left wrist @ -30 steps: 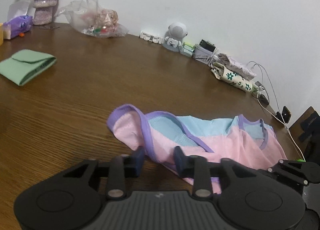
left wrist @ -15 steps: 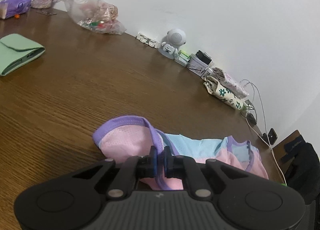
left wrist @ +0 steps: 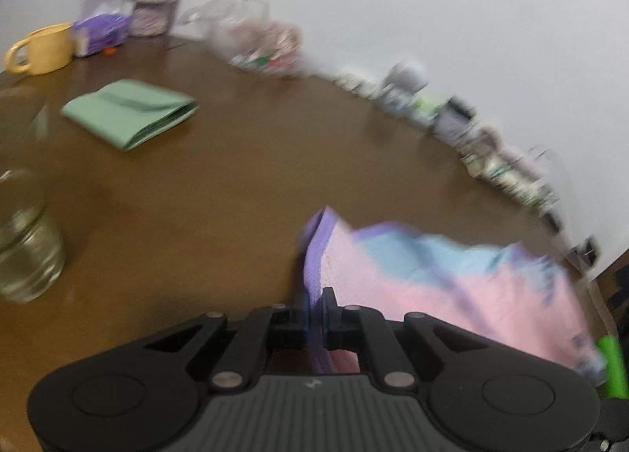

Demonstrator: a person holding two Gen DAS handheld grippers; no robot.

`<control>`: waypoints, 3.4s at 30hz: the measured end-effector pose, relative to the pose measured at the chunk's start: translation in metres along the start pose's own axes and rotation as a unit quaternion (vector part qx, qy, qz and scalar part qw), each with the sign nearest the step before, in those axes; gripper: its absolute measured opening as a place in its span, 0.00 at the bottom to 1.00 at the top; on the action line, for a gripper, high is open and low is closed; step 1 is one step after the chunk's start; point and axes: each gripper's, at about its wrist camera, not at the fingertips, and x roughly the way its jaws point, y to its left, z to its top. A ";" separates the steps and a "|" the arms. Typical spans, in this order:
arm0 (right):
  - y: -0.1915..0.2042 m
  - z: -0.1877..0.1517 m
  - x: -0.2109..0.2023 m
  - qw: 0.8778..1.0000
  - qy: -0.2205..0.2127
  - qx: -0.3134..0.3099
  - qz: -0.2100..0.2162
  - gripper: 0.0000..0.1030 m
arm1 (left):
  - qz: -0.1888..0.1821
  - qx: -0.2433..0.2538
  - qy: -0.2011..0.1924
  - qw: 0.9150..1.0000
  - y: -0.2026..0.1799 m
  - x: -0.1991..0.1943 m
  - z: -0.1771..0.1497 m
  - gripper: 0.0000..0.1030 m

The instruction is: Fold clothes

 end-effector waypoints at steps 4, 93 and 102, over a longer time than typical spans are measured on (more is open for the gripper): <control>0.016 0.001 0.013 1.000 0.008 -0.027 -0.015 0.08 | 0.043 0.017 -0.012 0.999 0.008 -0.004 -0.005 0.10; -0.093 -0.062 -0.120 0.952 0.011 0.112 -0.283 0.49 | -0.230 0.215 0.024 0.949 -0.117 0.001 -0.087 0.41; -0.079 -0.075 -0.108 0.962 0.017 0.126 -0.243 0.19 | -0.170 0.219 0.019 0.961 -0.106 -0.007 -0.089 0.01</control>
